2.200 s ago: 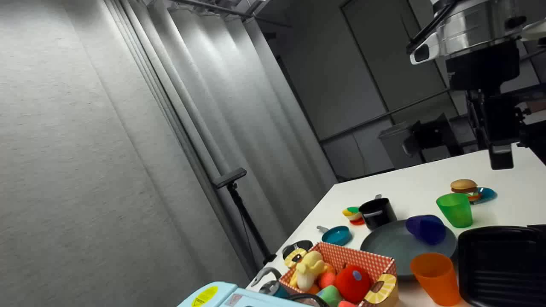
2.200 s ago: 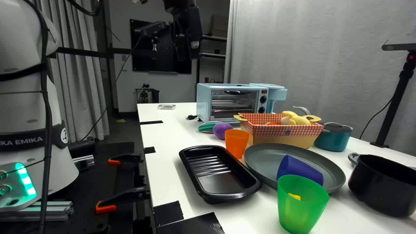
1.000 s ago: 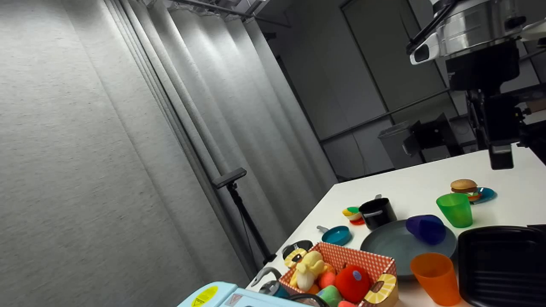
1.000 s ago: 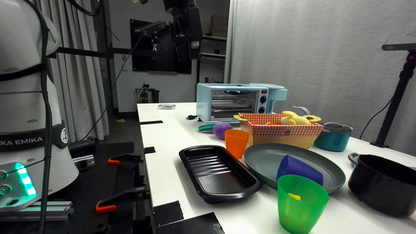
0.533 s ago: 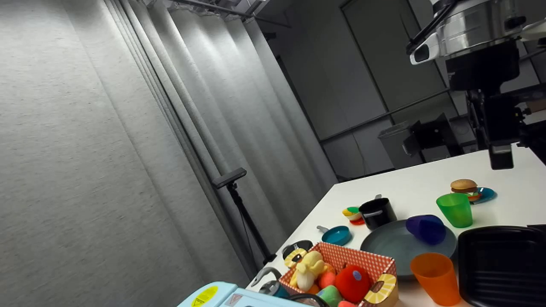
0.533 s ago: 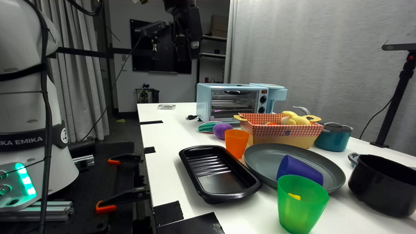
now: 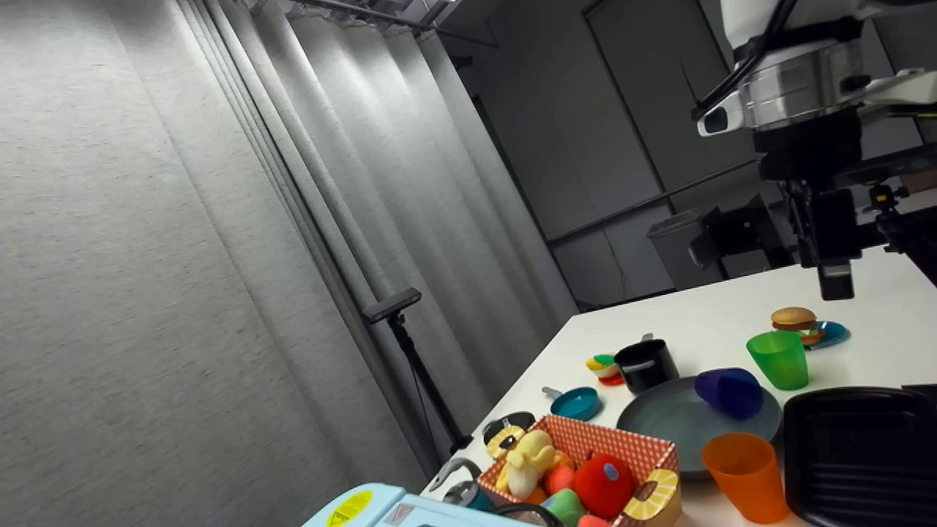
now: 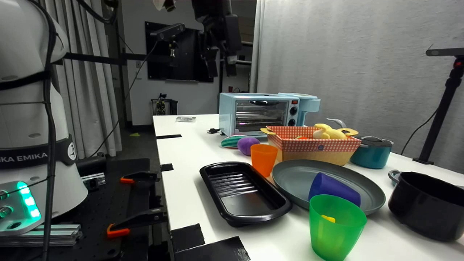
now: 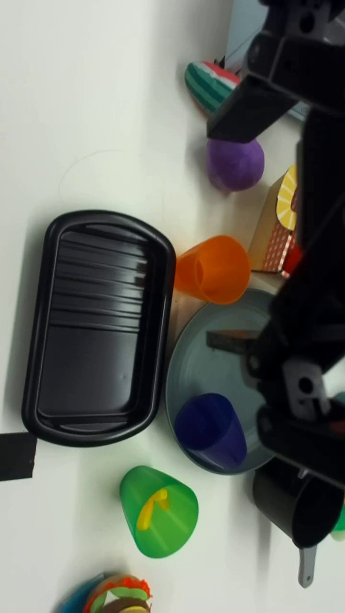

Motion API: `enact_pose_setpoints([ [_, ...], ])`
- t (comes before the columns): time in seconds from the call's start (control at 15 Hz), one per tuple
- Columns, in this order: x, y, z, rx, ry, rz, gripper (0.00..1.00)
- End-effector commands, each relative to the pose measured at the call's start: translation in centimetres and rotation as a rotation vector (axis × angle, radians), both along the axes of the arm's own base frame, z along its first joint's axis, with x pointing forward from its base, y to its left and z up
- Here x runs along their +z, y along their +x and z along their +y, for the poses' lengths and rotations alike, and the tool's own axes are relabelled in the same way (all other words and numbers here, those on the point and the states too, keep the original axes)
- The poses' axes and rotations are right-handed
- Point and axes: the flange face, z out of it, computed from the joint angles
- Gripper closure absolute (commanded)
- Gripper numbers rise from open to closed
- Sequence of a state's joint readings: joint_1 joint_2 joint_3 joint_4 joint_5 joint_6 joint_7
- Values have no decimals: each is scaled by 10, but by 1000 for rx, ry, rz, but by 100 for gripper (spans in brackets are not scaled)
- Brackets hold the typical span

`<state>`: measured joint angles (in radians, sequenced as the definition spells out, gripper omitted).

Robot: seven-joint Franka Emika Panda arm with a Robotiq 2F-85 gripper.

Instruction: Set the blue cup upright on the plate

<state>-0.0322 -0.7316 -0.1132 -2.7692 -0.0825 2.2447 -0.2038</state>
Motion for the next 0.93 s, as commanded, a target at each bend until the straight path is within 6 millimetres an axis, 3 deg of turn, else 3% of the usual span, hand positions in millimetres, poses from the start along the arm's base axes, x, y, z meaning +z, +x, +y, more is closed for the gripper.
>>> enact_pose_setpoints([
  [0.0,-45,39,-64,38,-3,28,0],
  [0.13,-68,54,-95,57,-5,22,0],
  [0.2,-50,30,-69,36,17,12,0],
  [0.4,-72,47,-93,43,2,36,0],
  [0.87,-72,52,-93,46,-4,39,0],
])
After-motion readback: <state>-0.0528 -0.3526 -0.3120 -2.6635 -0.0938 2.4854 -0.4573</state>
